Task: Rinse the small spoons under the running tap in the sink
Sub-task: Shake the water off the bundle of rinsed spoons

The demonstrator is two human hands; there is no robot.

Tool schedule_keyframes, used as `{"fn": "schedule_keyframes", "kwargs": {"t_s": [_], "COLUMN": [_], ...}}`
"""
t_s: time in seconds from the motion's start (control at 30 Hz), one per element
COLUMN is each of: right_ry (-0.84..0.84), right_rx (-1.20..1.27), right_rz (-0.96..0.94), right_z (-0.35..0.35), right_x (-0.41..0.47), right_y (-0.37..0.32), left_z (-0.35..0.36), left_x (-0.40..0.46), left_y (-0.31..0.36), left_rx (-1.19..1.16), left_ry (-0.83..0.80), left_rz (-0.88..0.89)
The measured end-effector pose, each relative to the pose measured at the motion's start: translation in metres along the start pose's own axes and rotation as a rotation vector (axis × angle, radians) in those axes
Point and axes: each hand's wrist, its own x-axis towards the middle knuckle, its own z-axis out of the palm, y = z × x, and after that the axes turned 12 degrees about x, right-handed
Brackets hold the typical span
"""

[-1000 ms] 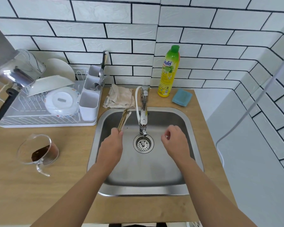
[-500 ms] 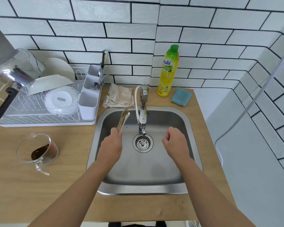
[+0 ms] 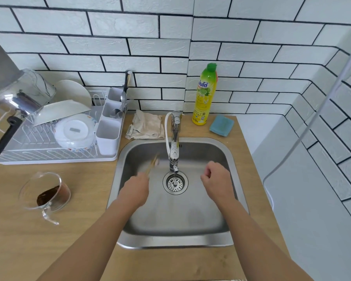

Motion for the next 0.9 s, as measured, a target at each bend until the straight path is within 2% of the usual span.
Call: {"fn": "schedule_keyframes", "kwargs": {"t_s": [0.07, 0.1, 0.13, 0.2, 0.27, 0.33, 0.37, 0.43, 0.47, 0.5, 0.53, 0.63, 0.67, 0.7, 0.73, 0.8, 0.83, 0.87, 0.9], "right_ry": [-0.313, -0.438, -0.443, -0.246, -0.054, -0.032, -0.126, -0.490, -0.598, -0.596, -0.514, -0.195, -0.138, -0.128, -0.220, -0.533, -0.592, -0.562, -0.488], "right_rx": [-0.138, -0.200, -0.212, -0.138, -0.098, -0.039, -0.061, -0.207, -0.266, -0.283, -0.242, -0.101, -0.046, -0.015, -0.030, -0.214, -0.252, -0.205, -0.099], "right_rz": [0.137, 0.183, 0.183, 0.097, 0.030, 0.043, 0.082, 0.209, 0.251, 0.254, 0.214, 0.153, 0.145, 0.140, 0.165, 0.259, 0.288, 0.281, 0.289], "right_z": [-0.002, -0.002, 0.000, 0.000, 0.003, 0.002, 0.000, -0.002, -0.001, 0.001, 0.002, 0.009, 0.009, 0.009, 0.007, 0.008, 0.009, 0.012, 0.015], "right_x": [0.002, 0.002, 0.002, 0.001, 0.003, 0.004, 0.005, 0.002, 0.001, -0.001, -0.002, -0.003, -0.004, -0.002, -0.003, -0.003, -0.004, -0.006, -0.006], "right_y": [0.001, 0.003, 0.004, -0.002, -0.006, -0.007, -0.009, -0.008, -0.006, -0.004, -0.005, -0.005, -0.005, -0.002, -0.003, 0.002, 0.006, 0.010, 0.010], "left_z": [-0.001, -0.001, -0.002, -0.001, 0.003, 0.003, 0.003, 0.000, -0.001, -0.001, 0.003, 0.011, 0.015, 0.019, 0.019, 0.011, 0.007, 0.003, 0.002], "left_x": [-0.001, -0.003, -0.004, -0.005, -0.006, -0.008, -0.005, -0.004, -0.004, -0.005, -0.007, -0.013, -0.013, -0.011, -0.007, -0.004, -0.004, -0.005, -0.003], "left_y": [-0.003, -0.005, -0.004, -0.002, 0.002, 0.002, 0.001, -0.001, -0.003, -0.004, -0.006, -0.002, -0.001, -0.003, -0.005, -0.008, -0.009, -0.009, -0.008], "left_rx": [0.130, 0.167, 0.178, 0.080, -0.120, -0.229, -0.192, 0.033, 0.124, 0.132, 0.076, -0.076, -0.151, -0.203, -0.202, -0.060, 0.073, 0.224, 0.335], "left_ry": [-0.296, -0.320, -0.266, -0.025, 0.236, 0.313, 0.247, -0.107, -0.260, -0.319, -0.257, 0.126, 0.224, 0.232, 0.180, -0.163, -0.327, -0.423, -0.439], "left_rz": [-0.023, -0.027, -0.034, -0.045, -0.021, -0.027, -0.026, -0.043, -0.068, -0.091, -0.087, -0.052, -0.024, -0.028, -0.034, -0.061, -0.028, 0.013, 0.059]}}
